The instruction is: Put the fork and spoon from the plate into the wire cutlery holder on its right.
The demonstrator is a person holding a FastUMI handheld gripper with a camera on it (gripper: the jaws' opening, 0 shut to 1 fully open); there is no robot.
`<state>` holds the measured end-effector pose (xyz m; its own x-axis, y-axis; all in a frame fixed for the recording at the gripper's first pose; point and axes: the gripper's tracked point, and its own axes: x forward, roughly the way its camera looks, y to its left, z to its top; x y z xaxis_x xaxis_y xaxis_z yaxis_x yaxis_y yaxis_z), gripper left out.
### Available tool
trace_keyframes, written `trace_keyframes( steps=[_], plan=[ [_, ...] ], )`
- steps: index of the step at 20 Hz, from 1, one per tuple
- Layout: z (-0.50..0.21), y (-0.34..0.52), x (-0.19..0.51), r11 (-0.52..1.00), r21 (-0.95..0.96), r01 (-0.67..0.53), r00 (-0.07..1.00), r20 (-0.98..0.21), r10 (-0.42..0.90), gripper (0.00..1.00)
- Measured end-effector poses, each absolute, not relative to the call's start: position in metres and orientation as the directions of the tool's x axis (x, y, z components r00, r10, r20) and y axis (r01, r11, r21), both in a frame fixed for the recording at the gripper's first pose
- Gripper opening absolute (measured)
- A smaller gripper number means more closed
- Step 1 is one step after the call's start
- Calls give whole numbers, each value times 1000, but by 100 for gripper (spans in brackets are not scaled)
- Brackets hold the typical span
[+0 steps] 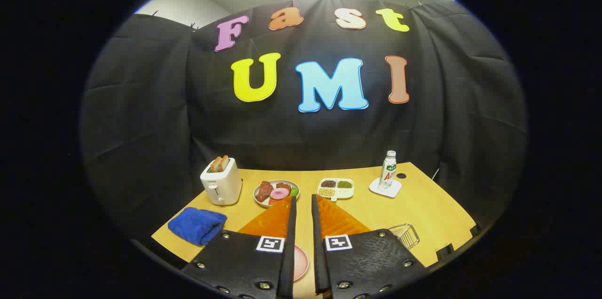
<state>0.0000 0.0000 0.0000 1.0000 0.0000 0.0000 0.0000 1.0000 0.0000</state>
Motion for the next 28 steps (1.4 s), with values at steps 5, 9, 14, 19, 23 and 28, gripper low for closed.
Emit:
trace_keyframes(
  steps=[5, 9, 14, 19, 23, 28],
  plan=[
    [30, -18, -8, 998, 2, 65, 991, 116, -65, 18],
    [46, -28, -12, 995, 20, 102, 977, 187, -104, 18],
    [46, -31, -10, 994, 24, 106, 976, 191, -109, 17],
    [41, -30, -5, 994, 29, 105, 980, 169, -108, 18],
    [34, -28, 2, 995, 36, 97, 986, 136, -101, 18],
    [-1, -13, 20, 998, 33, 50, 999, 4, -50, 18]
  ],
)
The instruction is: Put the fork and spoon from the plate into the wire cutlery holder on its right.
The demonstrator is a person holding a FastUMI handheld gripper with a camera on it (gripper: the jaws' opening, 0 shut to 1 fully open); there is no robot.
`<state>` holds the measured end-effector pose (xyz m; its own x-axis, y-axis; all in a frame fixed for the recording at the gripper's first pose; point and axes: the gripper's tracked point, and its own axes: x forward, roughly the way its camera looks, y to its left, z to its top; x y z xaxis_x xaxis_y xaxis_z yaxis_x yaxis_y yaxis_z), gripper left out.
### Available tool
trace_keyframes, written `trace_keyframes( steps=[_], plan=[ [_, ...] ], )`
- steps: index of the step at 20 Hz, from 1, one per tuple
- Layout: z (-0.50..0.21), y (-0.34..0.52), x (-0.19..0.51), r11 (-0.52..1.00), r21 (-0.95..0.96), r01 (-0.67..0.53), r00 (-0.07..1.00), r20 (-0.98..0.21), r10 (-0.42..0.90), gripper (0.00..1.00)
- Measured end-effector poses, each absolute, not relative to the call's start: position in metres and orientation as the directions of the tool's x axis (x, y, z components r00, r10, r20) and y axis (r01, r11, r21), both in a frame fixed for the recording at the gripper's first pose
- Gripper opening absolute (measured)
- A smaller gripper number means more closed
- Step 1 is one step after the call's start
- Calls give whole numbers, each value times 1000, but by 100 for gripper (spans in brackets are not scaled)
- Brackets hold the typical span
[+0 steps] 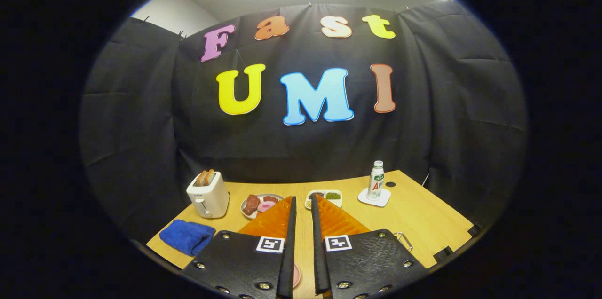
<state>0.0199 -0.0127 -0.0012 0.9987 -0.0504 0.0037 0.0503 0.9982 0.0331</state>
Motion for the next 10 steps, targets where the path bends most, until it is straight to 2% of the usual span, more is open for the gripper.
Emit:
trace_keyframes(
  steps=[5, 10],
  plan=[
    [-54, 3, 30, 999, 49, 14, 982, -186, -5, 18],
    [-121, 30, 27, 995, 94, -39, 907, -415, 75, 18]
  ],
)
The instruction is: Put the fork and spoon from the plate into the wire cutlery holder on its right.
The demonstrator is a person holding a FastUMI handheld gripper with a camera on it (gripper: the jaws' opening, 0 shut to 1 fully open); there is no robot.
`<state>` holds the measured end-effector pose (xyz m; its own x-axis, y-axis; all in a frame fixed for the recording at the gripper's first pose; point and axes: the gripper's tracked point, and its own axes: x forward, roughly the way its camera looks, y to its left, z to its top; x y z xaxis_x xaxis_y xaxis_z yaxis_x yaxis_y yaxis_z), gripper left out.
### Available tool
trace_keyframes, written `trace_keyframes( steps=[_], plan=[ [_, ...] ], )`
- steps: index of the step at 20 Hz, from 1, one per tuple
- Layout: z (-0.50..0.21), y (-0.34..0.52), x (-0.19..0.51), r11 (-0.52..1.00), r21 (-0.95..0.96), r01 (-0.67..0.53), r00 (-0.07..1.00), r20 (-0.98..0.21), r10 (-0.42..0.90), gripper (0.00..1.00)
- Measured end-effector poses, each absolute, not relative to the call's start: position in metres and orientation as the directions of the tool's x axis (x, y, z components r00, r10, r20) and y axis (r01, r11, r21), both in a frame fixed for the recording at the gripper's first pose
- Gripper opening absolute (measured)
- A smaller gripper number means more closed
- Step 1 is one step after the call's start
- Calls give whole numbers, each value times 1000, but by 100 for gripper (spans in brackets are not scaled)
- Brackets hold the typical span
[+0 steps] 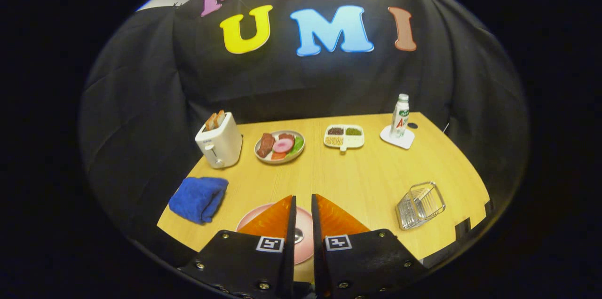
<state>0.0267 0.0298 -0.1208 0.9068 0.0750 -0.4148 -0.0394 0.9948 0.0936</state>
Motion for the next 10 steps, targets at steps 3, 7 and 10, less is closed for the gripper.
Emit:
trace_keyframes(
  steps=[3, 7, 10],
  plan=[
    [-162, 48, 16, 987, 150, -60, 827, -546, 134, 18],
    [-209, 65, 3, 977, 210, -42, 718, -674, 176, 18],
    [-237, 69, -6, 980, 196, -24, 652, -740, 164, 20]
  ],
)
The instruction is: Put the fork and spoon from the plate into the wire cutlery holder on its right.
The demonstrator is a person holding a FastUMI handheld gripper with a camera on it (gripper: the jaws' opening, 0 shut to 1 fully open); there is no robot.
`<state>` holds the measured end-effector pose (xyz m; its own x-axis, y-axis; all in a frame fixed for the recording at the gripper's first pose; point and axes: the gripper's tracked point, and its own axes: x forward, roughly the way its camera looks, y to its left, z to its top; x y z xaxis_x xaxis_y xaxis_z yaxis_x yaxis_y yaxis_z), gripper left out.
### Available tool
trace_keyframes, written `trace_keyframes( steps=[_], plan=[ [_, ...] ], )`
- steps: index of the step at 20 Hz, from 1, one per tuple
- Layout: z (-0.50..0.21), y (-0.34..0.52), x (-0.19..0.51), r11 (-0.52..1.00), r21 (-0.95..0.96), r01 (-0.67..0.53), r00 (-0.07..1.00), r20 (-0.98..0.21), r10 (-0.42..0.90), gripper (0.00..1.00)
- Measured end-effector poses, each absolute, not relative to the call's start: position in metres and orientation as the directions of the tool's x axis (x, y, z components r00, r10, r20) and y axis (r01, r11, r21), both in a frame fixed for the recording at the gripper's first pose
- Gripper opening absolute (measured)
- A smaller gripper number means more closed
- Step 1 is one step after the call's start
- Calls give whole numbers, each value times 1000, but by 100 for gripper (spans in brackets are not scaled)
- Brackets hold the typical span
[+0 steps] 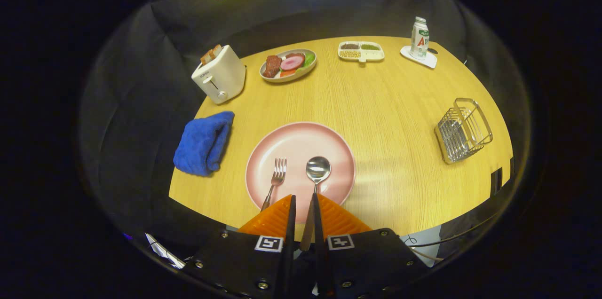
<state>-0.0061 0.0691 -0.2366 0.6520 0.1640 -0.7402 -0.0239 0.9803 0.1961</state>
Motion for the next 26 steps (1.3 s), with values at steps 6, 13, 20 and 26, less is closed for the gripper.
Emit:
trace_keyframes(
  steps=[6, 13, 20, 26],
  plan=[
    [-278, 75, -28, 977, 212, 22, 523, -835, 169, 28],
    [-297, 81, -36, 981, 195, 8, 470, -867, 168, 28],
    [-318, 78, -36, 980, 197, 28, 415, -894, 168, 28],
    [-327, 74, -35, 978, 204, 47, 374, -911, 172, 22]
  ],
)
